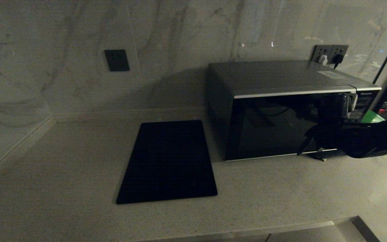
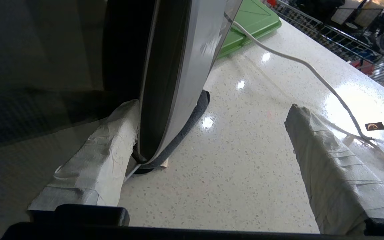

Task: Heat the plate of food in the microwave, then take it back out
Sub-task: Open the microwave oven

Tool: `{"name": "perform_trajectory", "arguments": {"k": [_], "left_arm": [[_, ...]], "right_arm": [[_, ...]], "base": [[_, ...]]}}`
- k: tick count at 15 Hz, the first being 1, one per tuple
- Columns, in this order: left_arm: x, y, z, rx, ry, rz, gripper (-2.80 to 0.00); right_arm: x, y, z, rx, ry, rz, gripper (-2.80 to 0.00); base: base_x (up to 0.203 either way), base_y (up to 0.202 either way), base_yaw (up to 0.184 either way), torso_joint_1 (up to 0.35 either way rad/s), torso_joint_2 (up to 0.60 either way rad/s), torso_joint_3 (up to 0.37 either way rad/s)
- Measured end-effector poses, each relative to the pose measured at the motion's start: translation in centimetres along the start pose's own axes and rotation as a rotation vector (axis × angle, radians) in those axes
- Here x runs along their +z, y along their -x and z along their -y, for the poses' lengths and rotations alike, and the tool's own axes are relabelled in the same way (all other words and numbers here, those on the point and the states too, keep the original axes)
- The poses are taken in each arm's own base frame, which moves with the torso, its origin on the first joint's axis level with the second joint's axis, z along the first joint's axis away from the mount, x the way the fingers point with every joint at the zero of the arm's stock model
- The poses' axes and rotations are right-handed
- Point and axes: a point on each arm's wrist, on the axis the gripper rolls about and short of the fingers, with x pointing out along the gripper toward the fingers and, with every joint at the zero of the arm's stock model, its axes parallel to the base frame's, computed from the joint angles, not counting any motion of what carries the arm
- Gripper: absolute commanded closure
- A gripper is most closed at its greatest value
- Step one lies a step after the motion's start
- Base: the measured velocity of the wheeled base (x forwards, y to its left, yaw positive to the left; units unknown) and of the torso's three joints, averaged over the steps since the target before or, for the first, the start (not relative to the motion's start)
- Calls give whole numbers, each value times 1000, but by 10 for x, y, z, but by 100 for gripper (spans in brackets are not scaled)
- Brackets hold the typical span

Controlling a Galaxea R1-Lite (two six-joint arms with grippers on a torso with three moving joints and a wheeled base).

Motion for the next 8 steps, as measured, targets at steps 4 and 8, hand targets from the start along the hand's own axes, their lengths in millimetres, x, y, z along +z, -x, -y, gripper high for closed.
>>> {"name": "perform_trajectory", "arguments": {"k": [4, 8], "left_arm": [[0, 0, 0, 0, 0, 0, 0], [0, 0, 0, 0, 0, 0, 0]], "right_arm": [[-5, -4, -2, -7, 9, -8, -280], [-8, -13, 2, -28, 14, -18, -280]], "base": [[0, 0, 0, 0, 0, 0], [0, 0, 0, 0, 0, 0]]}}
